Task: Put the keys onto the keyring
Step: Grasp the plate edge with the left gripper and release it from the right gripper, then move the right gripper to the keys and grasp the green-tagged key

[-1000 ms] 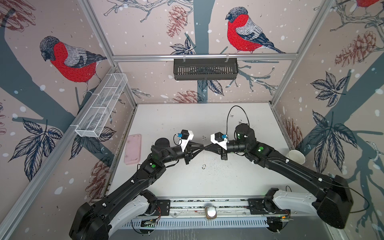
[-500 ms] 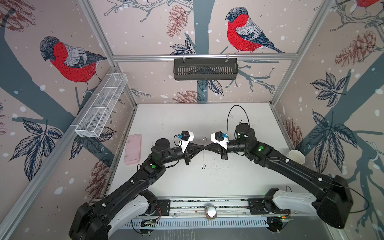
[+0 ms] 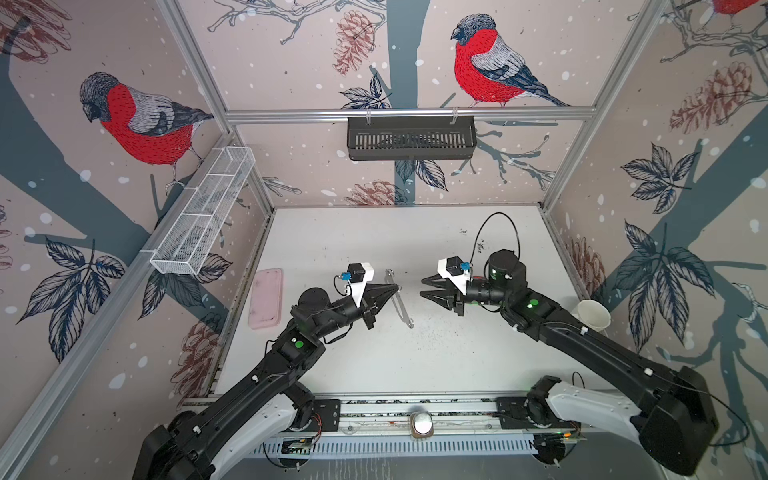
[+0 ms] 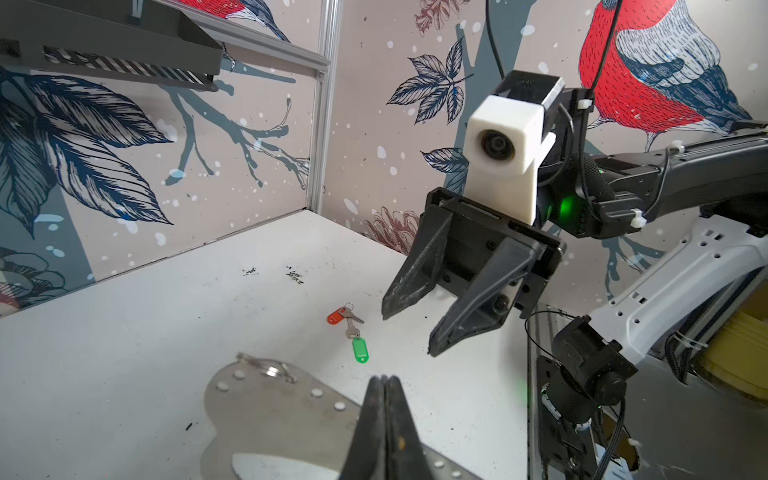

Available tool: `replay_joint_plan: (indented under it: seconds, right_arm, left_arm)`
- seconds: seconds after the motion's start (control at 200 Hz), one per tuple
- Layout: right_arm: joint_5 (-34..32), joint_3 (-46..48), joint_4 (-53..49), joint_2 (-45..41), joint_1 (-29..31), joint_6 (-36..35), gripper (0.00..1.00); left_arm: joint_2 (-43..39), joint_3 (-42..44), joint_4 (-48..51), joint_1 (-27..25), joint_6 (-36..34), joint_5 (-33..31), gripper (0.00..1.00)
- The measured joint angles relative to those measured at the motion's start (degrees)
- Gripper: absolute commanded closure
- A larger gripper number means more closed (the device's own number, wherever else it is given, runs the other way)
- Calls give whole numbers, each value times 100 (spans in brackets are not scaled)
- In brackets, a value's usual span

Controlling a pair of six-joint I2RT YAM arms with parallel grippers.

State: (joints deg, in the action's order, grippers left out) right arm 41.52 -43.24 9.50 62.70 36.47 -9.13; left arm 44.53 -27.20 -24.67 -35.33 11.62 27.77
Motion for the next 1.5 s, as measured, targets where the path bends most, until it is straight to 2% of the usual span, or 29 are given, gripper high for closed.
replay_joint_plan:
  seconds: [0.165,0.325,0.57,0.67,0.851,1.071,1.361,1.501]
  right_arm:
    - [-507,192,160,-136,-133,343,61]
    - [-1381,402,131,-251,-472,852,58]
    - [-3582,964,-177,-380,-1231,1908,53]
    - [-4061,1091,-295,-251,-1582,2184,53]
    - [-4295,841,-634,669,-2015,2509,60]
    - [-4295,664,-887,1735,-2212,2922,60]
    - [-4409,581,-970,2218,-2142,3316,60]
    - [-4540,564,-957,2277,-1875,3482,60]
  left_arm:
    - [-107,42,-37,-4,0,-479,100]
    - [-168,118,-79,-116,2,-1113,100]
    - [-175,361,-181,-658,-9,-2404,100]
    - [-96,363,-210,-743,-11,-2804,100]
    - [127,264,-192,-868,-20,-3058,100]
    - [273,162,-181,-986,-72,-3139,100]
    - [280,162,-164,-994,-109,-3202,100]
    - [321,162,-164,-994,-114,-3202,100]
